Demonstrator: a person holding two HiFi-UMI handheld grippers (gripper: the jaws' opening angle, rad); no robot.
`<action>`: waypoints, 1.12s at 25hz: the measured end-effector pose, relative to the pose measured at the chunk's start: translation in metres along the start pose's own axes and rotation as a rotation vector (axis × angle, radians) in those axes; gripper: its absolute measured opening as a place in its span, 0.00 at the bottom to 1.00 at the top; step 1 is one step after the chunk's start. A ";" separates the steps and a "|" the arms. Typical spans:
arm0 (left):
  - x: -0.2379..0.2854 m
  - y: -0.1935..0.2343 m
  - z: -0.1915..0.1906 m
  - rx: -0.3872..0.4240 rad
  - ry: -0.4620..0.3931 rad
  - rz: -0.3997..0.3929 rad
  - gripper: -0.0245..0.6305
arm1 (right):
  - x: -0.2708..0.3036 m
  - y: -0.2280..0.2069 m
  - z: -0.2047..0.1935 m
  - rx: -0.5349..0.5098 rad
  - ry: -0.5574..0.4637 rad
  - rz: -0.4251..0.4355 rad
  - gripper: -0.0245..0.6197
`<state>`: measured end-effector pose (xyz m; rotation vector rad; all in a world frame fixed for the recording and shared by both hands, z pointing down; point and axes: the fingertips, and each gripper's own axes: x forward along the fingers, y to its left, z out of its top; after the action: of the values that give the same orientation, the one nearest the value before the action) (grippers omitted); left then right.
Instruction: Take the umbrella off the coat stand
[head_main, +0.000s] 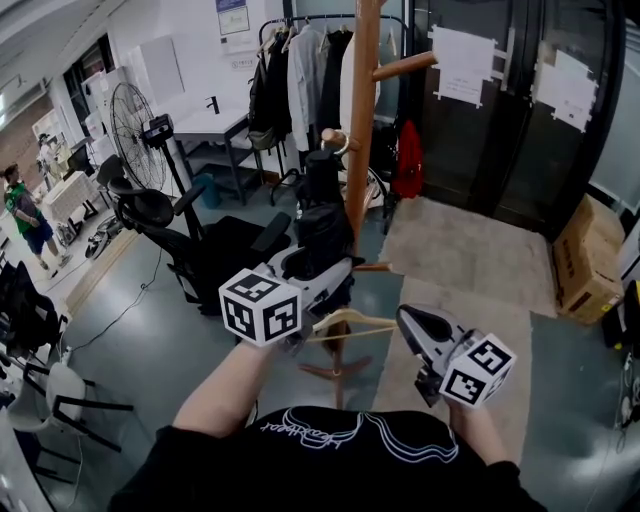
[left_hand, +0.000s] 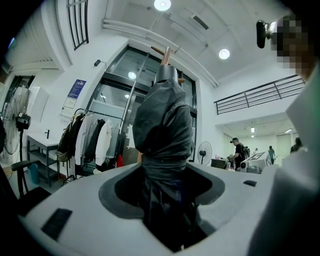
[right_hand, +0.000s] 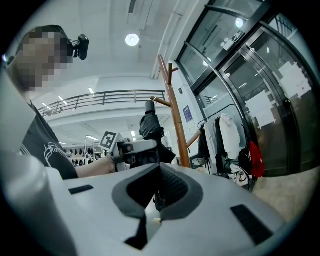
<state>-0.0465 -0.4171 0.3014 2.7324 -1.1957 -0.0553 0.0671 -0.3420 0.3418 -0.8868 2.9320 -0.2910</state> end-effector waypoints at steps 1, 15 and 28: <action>-0.002 -0.001 0.002 -0.001 -0.005 -0.006 0.41 | 0.000 0.002 0.000 0.000 0.000 0.000 0.04; -0.033 -0.022 0.024 0.037 -0.062 -0.065 0.41 | 0.002 0.025 -0.007 0.009 -0.009 0.001 0.04; -0.122 -0.039 -0.015 -0.032 -0.052 -0.137 0.40 | 0.011 0.083 -0.031 0.065 -0.032 -0.004 0.04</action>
<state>-0.0995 -0.2998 0.3062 2.7964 -1.0087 -0.1611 0.0098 -0.2755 0.3552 -0.8798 2.8742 -0.3674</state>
